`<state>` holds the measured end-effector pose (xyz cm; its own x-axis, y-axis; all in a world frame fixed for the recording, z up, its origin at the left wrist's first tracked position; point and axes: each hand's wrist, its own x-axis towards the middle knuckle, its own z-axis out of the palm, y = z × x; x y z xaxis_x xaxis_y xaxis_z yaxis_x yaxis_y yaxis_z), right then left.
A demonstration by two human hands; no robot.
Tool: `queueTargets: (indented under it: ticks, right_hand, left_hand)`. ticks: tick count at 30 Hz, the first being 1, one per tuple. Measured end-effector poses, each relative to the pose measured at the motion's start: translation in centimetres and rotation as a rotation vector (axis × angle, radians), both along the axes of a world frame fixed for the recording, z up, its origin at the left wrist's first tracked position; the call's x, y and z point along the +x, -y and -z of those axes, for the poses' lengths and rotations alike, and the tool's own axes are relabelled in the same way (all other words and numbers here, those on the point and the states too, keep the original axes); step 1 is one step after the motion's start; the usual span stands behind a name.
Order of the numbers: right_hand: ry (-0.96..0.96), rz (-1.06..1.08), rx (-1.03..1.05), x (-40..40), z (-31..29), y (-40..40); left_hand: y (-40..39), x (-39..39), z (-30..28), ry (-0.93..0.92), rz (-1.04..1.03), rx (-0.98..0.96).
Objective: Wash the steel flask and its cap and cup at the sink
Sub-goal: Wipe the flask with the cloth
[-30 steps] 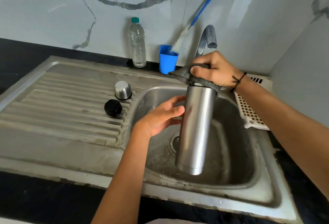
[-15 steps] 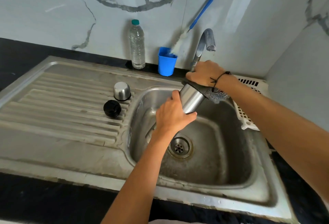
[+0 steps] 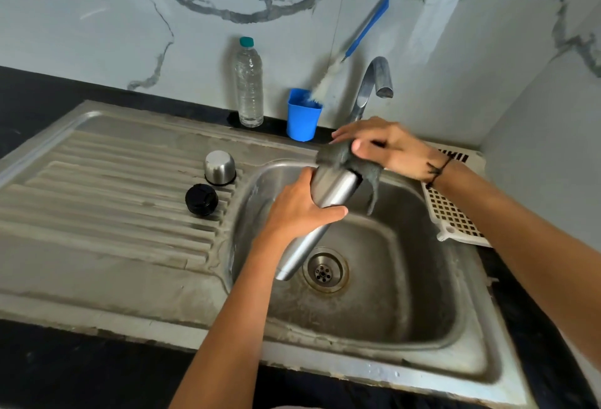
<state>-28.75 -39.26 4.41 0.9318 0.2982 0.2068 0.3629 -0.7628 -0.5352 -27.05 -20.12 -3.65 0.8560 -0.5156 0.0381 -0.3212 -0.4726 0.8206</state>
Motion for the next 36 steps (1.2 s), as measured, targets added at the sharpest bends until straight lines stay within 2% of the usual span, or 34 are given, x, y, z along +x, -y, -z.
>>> queueTargets:
  ticks: [1,3,6,8,10,12,14,16,18,19,21,22,24,28,31,36]
  right_hand:
    - [0.104,-0.041,-0.138,0.3,0.3,-0.2]
    - [0.291,-0.087,-0.237,0.8,0.9,-0.6]
    - [0.421,-0.021,-0.240,1.6,1.5,-1.4]
    - [0.405,0.149,-0.188,1.8,1.8,-1.9]
    - [0.315,0.367,-0.184,2.0,2.1,-2.7]
    - [0.142,0.582,-0.230,2.7,2.1,-3.2]
    - [-0.152,0.730,-0.252,3.3,1.7,-3.0]
    - [-0.428,0.773,-0.054,3.6,1.3,-1.9]
    - [-0.599,0.754,0.449,3.3,1.1,-0.4]
    - [-0.611,0.710,0.754,3.0,1.0,0.3]
    - [-0.529,0.571,1.267,2.3,0.8,1.5]
    - [-0.480,0.505,1.401,1.8,0.6,1.7]
    - [-0.421,0.396,1.461,0.5,0.8,1.0]
    - [-0.366,0.210,1.395,-1.6,2.0,-1.9]
    - [-0.353,0.360,1.387,-2.0,2.0,-3.8]
    - [-0.244,0.697,1.404,-2.2,3.6,-5.1]
  left_hand:
    - [0.0,0.0,-0.1,0.007,0.014,-0.014]
    - [0.0,-0.2,-0.6,0.013,0.020,-0.042]
    - [0.4,-0.5,-0.7,0.036,-0.031,-0.059]
    - [0.8,-0.7,-0.7,0.119,-0.075,0.051]
    - [1.1,-1.1,-0.7,0.260,-0.128,0.204]
    - [1.3,-1.5,-0.4,0.456,-0.155,0.335]
    - [1.6,-1.7,0.0,0.621,-0.141,0.417]
    - [1.6,-1.7,0.3,0.673,-0.105,0.421]
    - [1.4,-1.4,0.2,0.583,-0.063,0.332]
    - [1.2,-1.2,0.1,0.482,-0.042,0.264]
    - [0.7,-1.0,0.2,0.290,0.000,0.127]
    - [0.5,-1.0,0.3,0.232,0.020,0.072]
    - [0.2,-0.9,0.4,0.135,0.053,-0.027]
    - [0.6,-1.4,-0.3,-0.084,0.104,-0.208]
    - [1.0,-1.7,-0.2,-0.163,0.077,-0.258]
    - [2.3,-2.9,0.2,-0.145,-0.034,-0.169]
